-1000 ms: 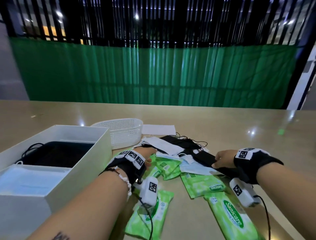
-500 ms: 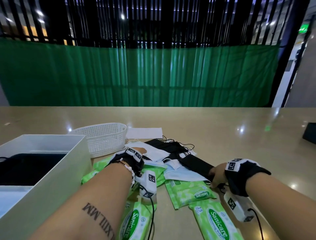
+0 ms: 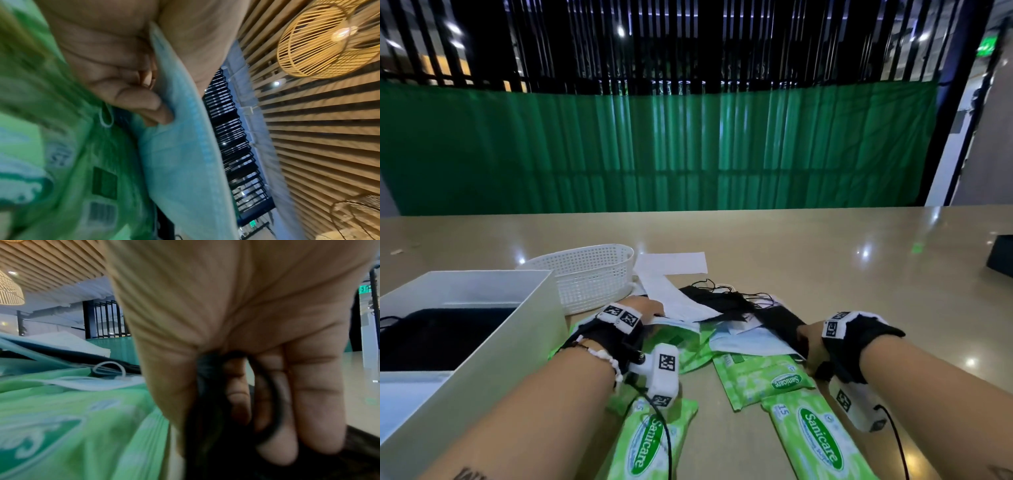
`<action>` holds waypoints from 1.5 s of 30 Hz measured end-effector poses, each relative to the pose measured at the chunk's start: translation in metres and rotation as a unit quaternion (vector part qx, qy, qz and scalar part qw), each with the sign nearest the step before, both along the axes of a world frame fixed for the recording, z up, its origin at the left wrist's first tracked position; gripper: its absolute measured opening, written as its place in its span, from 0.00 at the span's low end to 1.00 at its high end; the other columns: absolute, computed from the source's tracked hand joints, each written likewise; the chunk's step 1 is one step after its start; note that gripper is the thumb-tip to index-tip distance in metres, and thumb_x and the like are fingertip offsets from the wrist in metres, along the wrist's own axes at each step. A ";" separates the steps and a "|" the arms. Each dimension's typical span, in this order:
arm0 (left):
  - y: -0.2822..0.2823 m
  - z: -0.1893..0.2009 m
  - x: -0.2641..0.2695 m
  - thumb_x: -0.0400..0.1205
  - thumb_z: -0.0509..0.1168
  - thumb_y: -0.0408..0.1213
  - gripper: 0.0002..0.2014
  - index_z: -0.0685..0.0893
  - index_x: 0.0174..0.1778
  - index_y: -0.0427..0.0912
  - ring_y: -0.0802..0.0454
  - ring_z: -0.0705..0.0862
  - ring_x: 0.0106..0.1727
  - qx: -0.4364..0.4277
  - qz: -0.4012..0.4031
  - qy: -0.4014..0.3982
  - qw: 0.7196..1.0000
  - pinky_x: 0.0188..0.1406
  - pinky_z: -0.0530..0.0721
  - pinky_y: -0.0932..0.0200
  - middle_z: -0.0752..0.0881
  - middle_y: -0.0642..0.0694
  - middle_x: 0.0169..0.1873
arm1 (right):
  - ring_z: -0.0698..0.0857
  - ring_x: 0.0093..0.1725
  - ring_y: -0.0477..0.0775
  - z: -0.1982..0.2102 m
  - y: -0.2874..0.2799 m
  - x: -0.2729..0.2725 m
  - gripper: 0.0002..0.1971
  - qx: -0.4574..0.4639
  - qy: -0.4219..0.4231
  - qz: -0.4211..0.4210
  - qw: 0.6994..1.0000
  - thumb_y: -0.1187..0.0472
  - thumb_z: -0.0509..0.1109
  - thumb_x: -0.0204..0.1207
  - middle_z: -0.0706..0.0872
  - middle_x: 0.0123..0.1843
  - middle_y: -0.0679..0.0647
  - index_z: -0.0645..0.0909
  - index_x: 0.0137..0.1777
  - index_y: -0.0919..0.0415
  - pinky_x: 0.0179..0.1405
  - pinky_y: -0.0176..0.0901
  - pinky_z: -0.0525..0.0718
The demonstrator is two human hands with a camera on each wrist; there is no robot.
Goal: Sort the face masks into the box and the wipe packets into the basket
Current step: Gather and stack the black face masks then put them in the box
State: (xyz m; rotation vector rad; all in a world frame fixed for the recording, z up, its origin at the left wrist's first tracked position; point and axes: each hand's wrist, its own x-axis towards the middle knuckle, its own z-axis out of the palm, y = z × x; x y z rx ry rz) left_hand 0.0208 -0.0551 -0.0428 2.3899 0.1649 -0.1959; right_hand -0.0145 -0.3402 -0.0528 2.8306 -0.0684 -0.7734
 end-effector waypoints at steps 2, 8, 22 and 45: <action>0.013 -0.001 -0.006 0.84 0.60 0.35 0.09 0.84 0.51 0.37 0.44 0.82 0.52 -0.057 0.001 0.002 0.998 0.47 0.77 0.62 0.85 0.42 0.51 | 0.79 0.54 0.53 -0.002 0.000 -0.004 0.19 0.003 -0.005 0.002 1.000 0.54 0.71 0.73 0.78 0.68 0.57 0.69 0.59 0.54 0.54 0.43 0.76; 0.058 -0.023 -0.034 0.70 0.71 0.35 0.09 0.79 0.25 0.43 0.53 0.76 0.25 -0.105 0.047 -0.030 0.993 0.23 0.71 0.63 0.80 0.45 0.27 | 0.81 0.42 0.53 0.010 0.002 -0.007 0.07 0.189 -0.126 -0.053 0.972 0.57 0.68 0.67 0.82 0.40 0.50 0.72 0.43 0.51 0.32 0.35 0.76; 0.097 -0.046 -0.062 0.71 0.72 0.31 0.12 0.77 0.43 0.50 0.50 0.75 0.25 -0.117 0.061 0.024 0.991 0.22 0.69 0.63 0.80 0.45 0.28 | 0.84 0.45 0.54 0.010 0.071 -0.053 0.07 0.217 -0.047 0.016 0.975 0.58 0.66 0.74 0.83 0.45 0.51 0.75 0.51 0.47 0.36 0.36 0.80; 0.112 -0.086 -0.060 0.76 0.71 0.50 0.11 0.77 0.45 0.52 0.41 0.79 0.60 -0.167 0.089 0.060 0.980 0.61 0.77 0.49 0.79 0.43 0.54 | 0.78 0.38 0.54 -0.008 0.073 -0.028 0.15 0.286 -0.115 -0.107 0.945 0.56 0.72 0.74 0.75 0.34 0.51 0.69 0.32 0.56 0.33 0.38 0.73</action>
